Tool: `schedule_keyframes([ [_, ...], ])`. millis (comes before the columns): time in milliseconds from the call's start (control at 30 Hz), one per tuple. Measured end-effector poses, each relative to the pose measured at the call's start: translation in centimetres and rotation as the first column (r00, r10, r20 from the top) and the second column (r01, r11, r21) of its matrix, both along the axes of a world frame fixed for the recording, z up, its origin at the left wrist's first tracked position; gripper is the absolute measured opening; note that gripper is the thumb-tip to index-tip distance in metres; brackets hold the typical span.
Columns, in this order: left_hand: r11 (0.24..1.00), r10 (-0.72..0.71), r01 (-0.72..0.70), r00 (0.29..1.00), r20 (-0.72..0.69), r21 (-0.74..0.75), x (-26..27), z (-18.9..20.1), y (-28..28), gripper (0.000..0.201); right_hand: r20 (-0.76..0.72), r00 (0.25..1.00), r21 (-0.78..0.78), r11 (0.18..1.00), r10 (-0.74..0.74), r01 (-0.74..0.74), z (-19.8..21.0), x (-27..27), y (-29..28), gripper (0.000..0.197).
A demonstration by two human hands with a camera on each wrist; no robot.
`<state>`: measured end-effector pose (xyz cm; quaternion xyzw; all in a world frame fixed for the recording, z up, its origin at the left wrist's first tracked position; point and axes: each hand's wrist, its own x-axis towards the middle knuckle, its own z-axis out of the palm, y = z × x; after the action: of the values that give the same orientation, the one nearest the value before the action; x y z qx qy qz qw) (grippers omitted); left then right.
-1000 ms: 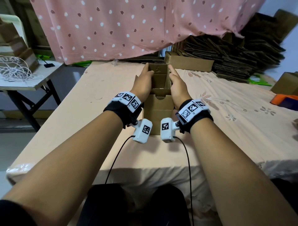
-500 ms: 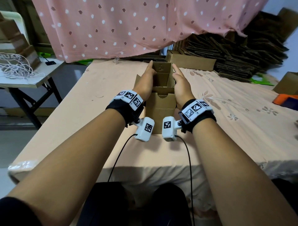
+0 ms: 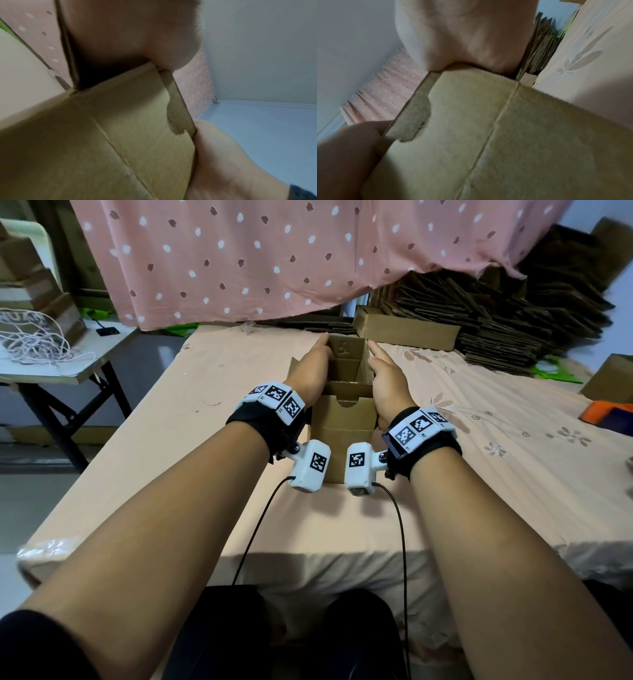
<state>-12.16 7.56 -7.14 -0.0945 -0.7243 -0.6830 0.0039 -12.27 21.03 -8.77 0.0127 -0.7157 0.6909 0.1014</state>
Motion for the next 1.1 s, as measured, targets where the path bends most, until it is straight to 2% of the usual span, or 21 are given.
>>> schedule_keyframes([
  [67, 0.997, 0.042, -0.041, 0.999, 0.022, -0.059, 0.1, 0.0, 0.0, 0.038, 0.021, 1.000, -0.005, 1.000, -0.015, 0.015, -0.2, -0.2, 0.0, 0.052],
  [233, 0.979, 0.108, -0.101, 0.994, 0.026, -0.176, 0.3, -0.2, -0.1, 0.041, 0.067, 0.997, -0.017, 0.999, -0.025, 0.026, -0.9, -0.9, 0.4, 0.059],
  [333, 0.966, 0.158, -0.153, 0.987, 0.007, -0.209, 0.7, -0.2, -0.2, 0.039, 0.078, 0.996, 0.002, 0.999, -0.038, 0.038, -0.3, 0.0, 0.1, 0.052],
  [467, 0.966, 0.138, -0.132, 0.990, 0.012, -0.221, 0.8, 0.0, -0.3, 0.051, 0.092, 0.994, -0.003, 0.999, -0.053, 0.054, -0.4, -0.4, 0.4, 0.047],
  [567, 0.971, 0.150, -0.142, 0.988, 0.027, -0.193, 0.5, -0.4, -0.4, 0.055, 0.108, 0.993, -0.013, 0.999, -0.050, 0.052, -0.6, -0.7, 0.5, 0.052],
  [733, 0.985, 0.171, -0.166, 0.978, 0.122, -0.050, 0.8, -0.7, -0.4, 0.053, 0.144, 0.985, 0.034, 0.996, -0.091, 0.087, -1.0, -1.2, 0.5, 0.060],
  [767, 0.985, 0.169, -0.166, 0.978, 0.120, -0.036, 0.6, -0.9, -0.5, 0.057, 0.156, 0.983, 0.039, 0.995, -0.100, 0.095, -1.0, -1.2, 0.5, 0.062],
  [867, 0.985, 0.168, -0.163, 0.979, 0.118, -0.051, 0.4, -1.4, -0.6, 0.070, 0.171, 0.979, 0.053, 0.993, -0.115, 0.107, -0.9, -1.1, 0.4, 0.067],
  [967, 0.986, 0.157, -0.150, 0.983, 0.097, -0.068, 1.5, -0.5, -0.4, 0.060, 0.175, 0.977, 0.061, 0.992, -0.121, 0.112, -0.9, -1.0, 0.4, 0.069],
  [1100, 0.984, 0.160, -0.153, 0.984, 0.073, -0.091, 1.5, -0.5, -0.4, 0.057, 0.190, 0.973, 0.063, 0.991, -0.130, 0.120, -1.1, -1.1, 0.3, 0.070],
])
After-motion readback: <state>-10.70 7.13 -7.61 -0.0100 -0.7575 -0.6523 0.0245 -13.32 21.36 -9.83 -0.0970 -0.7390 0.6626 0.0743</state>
